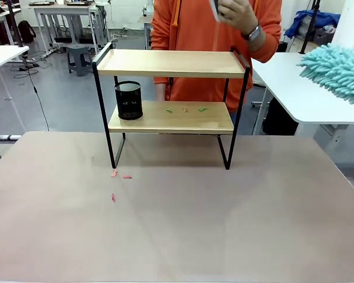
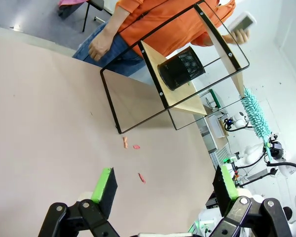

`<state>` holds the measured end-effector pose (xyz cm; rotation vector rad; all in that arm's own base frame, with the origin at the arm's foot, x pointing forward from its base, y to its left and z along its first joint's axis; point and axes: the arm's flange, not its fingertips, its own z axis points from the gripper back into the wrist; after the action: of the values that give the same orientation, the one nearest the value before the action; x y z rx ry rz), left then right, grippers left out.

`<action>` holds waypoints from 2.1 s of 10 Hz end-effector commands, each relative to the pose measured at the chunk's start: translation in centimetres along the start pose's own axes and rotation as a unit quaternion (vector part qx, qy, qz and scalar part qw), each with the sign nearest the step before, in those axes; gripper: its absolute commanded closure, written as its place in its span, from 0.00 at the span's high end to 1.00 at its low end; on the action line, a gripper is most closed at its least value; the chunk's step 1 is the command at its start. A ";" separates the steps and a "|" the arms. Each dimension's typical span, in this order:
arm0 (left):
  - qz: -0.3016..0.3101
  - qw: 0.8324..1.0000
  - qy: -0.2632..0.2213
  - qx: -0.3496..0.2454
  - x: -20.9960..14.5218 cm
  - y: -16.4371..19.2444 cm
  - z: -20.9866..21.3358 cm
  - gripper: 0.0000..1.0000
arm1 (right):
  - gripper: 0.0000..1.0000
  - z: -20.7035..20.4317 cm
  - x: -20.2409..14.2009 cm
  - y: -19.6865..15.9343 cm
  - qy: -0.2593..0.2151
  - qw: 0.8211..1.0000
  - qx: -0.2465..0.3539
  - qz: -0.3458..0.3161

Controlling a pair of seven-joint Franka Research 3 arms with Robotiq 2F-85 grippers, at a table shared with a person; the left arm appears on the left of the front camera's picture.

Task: Clean the shelf.
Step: Clean the specific tier of the Shelf with the Duster once objects are removed, then clean the remaining tier of the Shelf with the Duster once objects are removed.

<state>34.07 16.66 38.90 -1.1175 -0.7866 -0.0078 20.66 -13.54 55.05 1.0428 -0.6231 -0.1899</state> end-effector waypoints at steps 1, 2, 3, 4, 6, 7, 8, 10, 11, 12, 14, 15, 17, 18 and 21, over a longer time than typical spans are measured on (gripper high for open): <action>-0.005 1.000 -0.006 -0.007 -0.3 -0.2 -0.2 1.00 | 0.12 0.3 0.1 0.2 -0.002 1.000 0.020 0.012; -0.005 1.000 -0.006 -0.007 -0.3 -0.2 -0.2 1.00 | 0.12 0.3 0.1 0.2 -0.002 1.000 0.020 0.012; -0.005 1.000 -0.006 -0.007 -0.3 -0.2 -0.2 1.00 | 0.12 0.3 0.1 0.2 -0.002 1.000 0.020 0.012; -0.005 1.000 -0.006 -0.007 -0.3 -0.2 -0.2 1.00 | 0.12 0.3 0.1 0.2 -0.002 1.000 0.020 0.012; -0.005 1.000 -0.006 -0.007 -0.3 -0.2 -0.2 1.00 | 0.12 0.3 0.1 0.2 -0.002 1.000 0.020 0.012; -0.005 1.000 -0.006 -0.007 -0.3 -0.2 -0.2 1.00 | 0.12 0.3 0.1 0.2 -0.002 1.000 0.020 0.012; -0.005 1.000 -0.006 -0.007 -0.3 -0.2 -0.2 1.00 | 0.12 0.3 0.1 0.2 -0.002 1.000 0.020 0.012; -0.005 1.000 -0.006 -0.007 -0.3 -0.2 -0.2 1.00 | 0.12 0.3 0.1 0.2 -0.002 1.000 0.020 0.012; -0.005 1.000 -0.006 -0.007 -0.3 -0.2 -0.2 1.00 | 0.12 0.3 0.1 0.2 -0.002 1.000 0.020 0.012; -0.005 1.000 -0.006 -0.007 -0.3 -0.2 -0.2 1.00 | 0.12 0.3 0.1 0.2 -0.002 1.000 0.020 0.012; -0.005 1.000 -0.006 -0.007 -0.3 -0.2 -0.2 1.00 | 0.12 0.3 0.1 0.2 -0.002 1.000 0.020 0.012; -0.005 1.000 -0.006 -0.007 -0.3 -0.2 -0.2 1.00 | 0.12 0.3 0.1 0.2 -0.002 1.000 0.020 0.012; -0.005 1.000 -0.006 -0.007 -0.3 -0.2 -0.2 1.00 | 0.12 0.7 -2.7 2.3 0.035 0.998 0.012 0.041; -0.005 1.000 -0.006 -0.007 -0.3 -0.2 -0.2 1.00 | 0.12 0.9 -5.9 4.4 0.091 0.993 0.013 0.076; -0.005 1.000 -0.006 -0.007 -0.3 -0.2 -0.2 1.00 | 0.12 -2.2 -11.7 6.9 0.185 0.964 -0.066 0.179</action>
<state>34.09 16.66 38.89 -1.1177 -0.7863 -0.0076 11.91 -5.52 57.33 0.8633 -0.4347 0.1971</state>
